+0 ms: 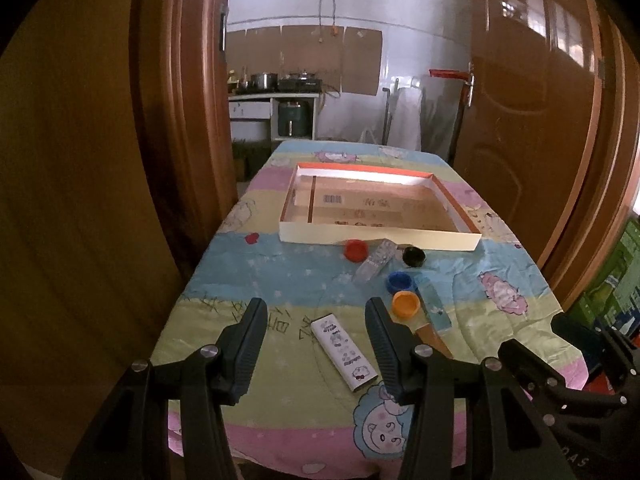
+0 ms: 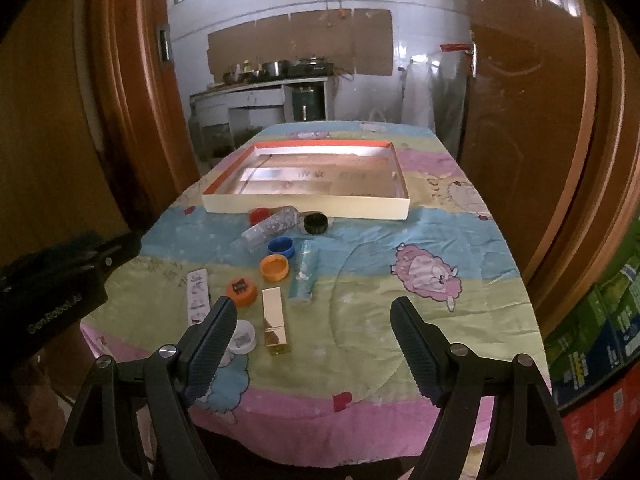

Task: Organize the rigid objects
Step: 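Move left tool toward white Hello Kitty box while right tool approaches gold tube, then close left tool on white box while right tool closes on gold tube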

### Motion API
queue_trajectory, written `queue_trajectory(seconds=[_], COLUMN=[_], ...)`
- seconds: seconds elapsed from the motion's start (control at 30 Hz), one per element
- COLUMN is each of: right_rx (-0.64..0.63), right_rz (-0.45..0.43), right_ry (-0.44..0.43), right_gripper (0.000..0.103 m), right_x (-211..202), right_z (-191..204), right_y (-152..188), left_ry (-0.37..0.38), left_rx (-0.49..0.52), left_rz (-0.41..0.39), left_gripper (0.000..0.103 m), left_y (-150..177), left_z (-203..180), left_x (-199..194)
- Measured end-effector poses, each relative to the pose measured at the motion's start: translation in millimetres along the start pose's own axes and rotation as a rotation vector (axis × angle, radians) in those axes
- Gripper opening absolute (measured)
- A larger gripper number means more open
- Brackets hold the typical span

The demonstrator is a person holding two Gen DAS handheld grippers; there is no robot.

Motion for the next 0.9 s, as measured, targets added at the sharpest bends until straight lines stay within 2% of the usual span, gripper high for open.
queue_trajectory(seconds=[0.57, 0.9], right_rx=[-0.044, -0.06], right_rz=[0.033, 0.081], right_ry=[-0.033, -0.058], right_gripper=[0.08, 0.08], right_x=[37.0, 67.6], right_z=[7.7, 10.8], right_y=[3.7, 12.0], left_ry=[-0.029, -0.021], left_rx=[0.01, 0.024], left_rz=[0.055, 0.125], left_gripper=[0.051, 0.051], left_y=[9.8, 23.9], left_z=[1.3, -2.9], left_x=[43.8, 77.2])
Point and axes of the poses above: each gripper's, at about its wrist camera, not at the fingertips, and x roughly the way its jaws point, z to its left, y to its underside, the point moved 7 cm from there along x, roughly the way its jaws point, and after that the axes turned 3 degrees about -y, right-handed, at the moved point
